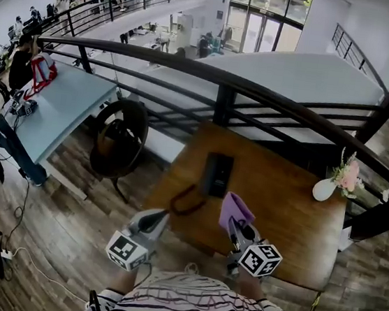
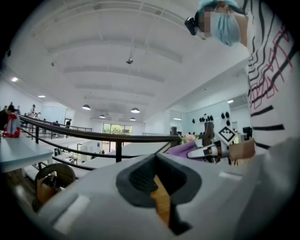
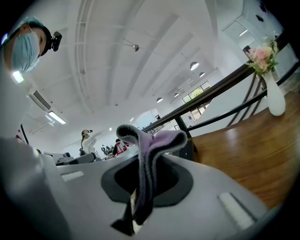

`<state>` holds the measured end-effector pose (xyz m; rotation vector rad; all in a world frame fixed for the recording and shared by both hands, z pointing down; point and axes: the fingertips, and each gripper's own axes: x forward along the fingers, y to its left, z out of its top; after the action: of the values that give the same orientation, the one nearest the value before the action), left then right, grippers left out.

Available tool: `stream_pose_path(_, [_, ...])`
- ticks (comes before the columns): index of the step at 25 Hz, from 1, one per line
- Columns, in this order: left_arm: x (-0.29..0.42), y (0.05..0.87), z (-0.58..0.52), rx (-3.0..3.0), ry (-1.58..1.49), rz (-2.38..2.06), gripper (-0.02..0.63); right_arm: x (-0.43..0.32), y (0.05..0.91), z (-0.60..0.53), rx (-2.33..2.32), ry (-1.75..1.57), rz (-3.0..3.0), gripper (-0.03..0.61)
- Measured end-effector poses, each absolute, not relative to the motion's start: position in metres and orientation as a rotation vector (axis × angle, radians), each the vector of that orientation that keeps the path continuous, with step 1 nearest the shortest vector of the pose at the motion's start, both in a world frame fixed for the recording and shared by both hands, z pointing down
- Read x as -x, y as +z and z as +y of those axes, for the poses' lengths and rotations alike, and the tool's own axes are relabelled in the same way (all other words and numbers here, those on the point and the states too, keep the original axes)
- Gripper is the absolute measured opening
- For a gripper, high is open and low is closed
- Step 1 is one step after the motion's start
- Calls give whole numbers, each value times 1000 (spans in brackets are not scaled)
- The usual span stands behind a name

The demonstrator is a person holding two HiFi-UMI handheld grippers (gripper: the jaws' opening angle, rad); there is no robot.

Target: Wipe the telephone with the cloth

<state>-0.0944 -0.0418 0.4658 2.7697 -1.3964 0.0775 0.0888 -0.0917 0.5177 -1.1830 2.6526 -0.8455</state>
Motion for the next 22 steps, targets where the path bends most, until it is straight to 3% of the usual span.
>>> stream_pose_path(4, [57,467,-65,-2752,82,-1383,2,-121,518,-122,1187,-872,2666,38])
stream_pose_path(22, [134,491,-206,-2768,93,-1228,2,-34,568,-260,1326,-951,2627,38])
